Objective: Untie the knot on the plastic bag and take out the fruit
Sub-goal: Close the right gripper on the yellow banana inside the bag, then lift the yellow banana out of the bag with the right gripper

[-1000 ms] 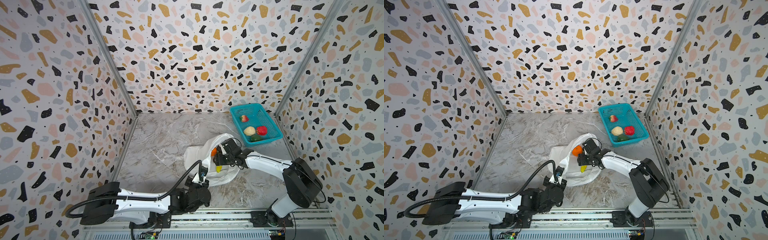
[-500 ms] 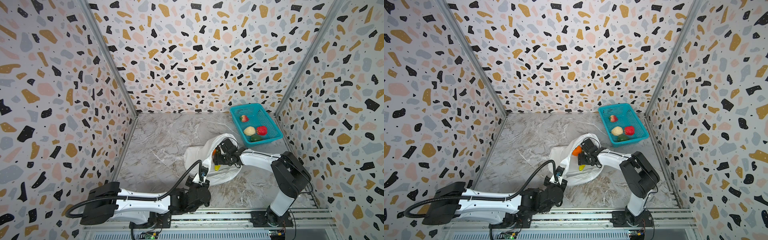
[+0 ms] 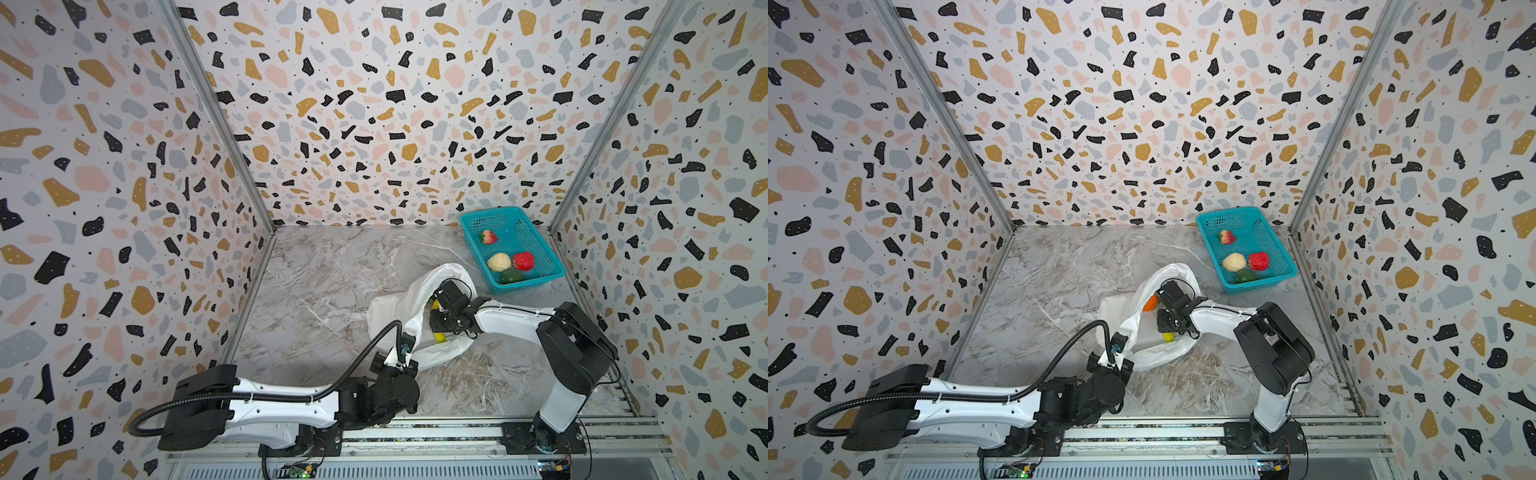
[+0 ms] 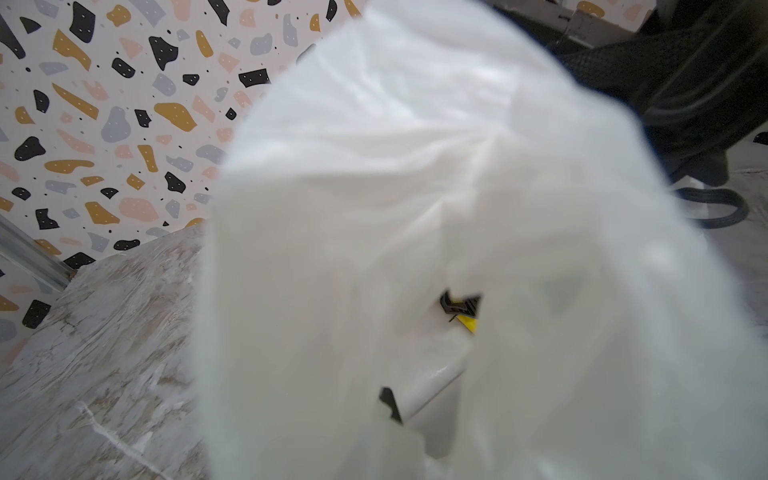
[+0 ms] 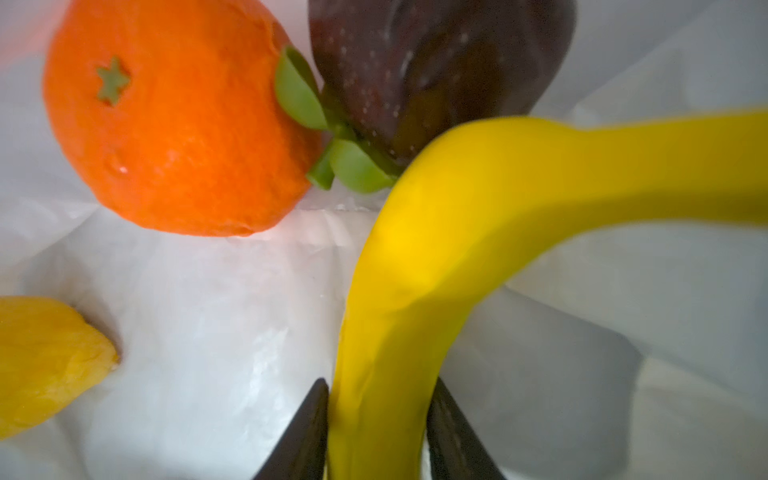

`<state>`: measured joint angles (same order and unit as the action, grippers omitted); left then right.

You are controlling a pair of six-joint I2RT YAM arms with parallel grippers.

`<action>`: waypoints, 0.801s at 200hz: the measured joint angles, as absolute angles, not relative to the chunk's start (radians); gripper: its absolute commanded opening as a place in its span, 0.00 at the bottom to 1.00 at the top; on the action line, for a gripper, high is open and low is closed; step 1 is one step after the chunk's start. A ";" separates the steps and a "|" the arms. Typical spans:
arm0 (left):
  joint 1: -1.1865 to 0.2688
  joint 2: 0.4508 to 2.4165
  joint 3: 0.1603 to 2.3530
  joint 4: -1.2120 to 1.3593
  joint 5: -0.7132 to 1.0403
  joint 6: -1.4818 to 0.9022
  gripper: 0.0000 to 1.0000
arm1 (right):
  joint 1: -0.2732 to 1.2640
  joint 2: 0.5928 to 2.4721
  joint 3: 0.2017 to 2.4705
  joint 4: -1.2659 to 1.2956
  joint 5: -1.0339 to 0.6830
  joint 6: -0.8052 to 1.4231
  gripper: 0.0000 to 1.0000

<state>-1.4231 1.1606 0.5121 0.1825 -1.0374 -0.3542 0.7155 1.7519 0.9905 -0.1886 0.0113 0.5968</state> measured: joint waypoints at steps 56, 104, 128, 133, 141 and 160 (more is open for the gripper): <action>-1.423 1.147 0.501 0.181 -1.031 -0.356 0.00 | 0.727 1.617 0.963 -0.201 -0.045 0.602 0.35; -1.423 1.145 0.499 0.182 -1.029 -0.357 0.00 | 0.739 1.537 0.938 -0.203 -0.148 0.605 0.35; -1.423 1.145 0.495 0.181 -1.029 -0.358 0.00 | 0.758 1.463 0.904 -0.216 -0.192 0.605 0.35; -1.423 1.145 0.494 0.181 -1.029 -0.358 0.00 | 0.760 1.442 0.899 -0.222 -0.200 0.604 0.35; -1.423 1.145 0.493 0.182 -1.029 -0.359 0.00 | 0.765 1.411 0.894 -0.236 -0.215 0.604 0.35; -1.423 1.145 0.491 0.181 -1.030 -0.359 0.00 | 0.767 1.347 0.892 -0.262 -0.250 0.601 0.35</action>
<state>-1.4231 1.1446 0.4908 0.1810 -1.0298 -0.3592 0.7670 1.3468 0.8921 -0.2615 -0.2504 0.6014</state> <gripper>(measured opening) 0.047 0.350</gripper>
